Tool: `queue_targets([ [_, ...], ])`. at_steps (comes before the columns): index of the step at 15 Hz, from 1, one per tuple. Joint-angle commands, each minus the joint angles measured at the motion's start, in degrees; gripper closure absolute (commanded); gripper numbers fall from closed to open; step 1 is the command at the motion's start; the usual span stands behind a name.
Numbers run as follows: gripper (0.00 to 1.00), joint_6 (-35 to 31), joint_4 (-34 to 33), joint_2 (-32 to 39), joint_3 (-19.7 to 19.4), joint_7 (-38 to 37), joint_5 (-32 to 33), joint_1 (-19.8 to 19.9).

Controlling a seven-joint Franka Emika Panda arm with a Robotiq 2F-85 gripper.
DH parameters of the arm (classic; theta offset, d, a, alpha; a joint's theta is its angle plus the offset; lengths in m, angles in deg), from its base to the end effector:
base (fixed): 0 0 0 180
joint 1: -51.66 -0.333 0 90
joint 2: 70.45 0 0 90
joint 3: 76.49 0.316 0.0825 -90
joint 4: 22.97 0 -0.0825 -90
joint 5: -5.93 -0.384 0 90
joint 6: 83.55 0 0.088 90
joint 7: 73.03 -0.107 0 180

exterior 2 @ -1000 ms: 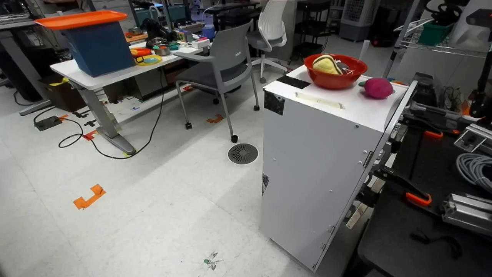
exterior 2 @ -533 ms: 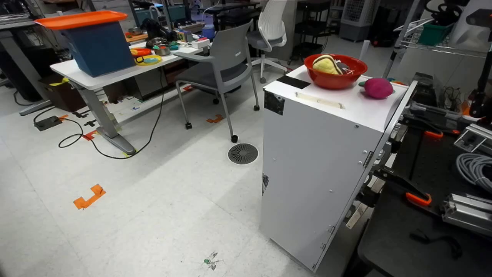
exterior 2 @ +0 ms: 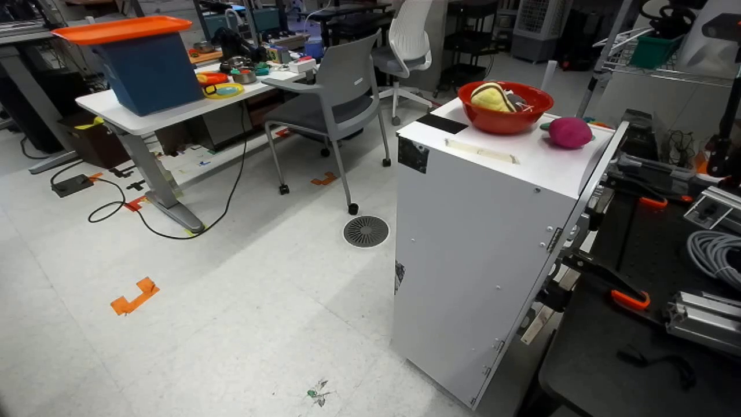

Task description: Remove the grey plushy from the red bowl and put it in the sink

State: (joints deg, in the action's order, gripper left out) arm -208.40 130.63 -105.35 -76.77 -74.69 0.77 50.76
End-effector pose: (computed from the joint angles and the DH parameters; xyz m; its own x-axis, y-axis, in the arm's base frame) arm 0.3623 0.0073 0.4305 0.9923 -0.0689 0.1025 -0.0603 -0.9946 -0.0847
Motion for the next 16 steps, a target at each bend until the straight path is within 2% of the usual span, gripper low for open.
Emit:
queue_targets([
  [1,0.0,0.16,-0.1,-0.01,0.08,0.05,-0.04,0.1],
  [4,0.0,0.37,-0.58,0.6,0.08,-0.11,0.38,0.46],
  [7,0.0,2.28,-3.81,4.39,-1.08,0.08,1.92,2.54],
  [10,0.0,4.29,-8.11,10.12,-2.36,0.57,3.88,4.92],
  [16,0.0,11.22,-18.29,21.04,-4.05,3.48,5.04,5.37],
])
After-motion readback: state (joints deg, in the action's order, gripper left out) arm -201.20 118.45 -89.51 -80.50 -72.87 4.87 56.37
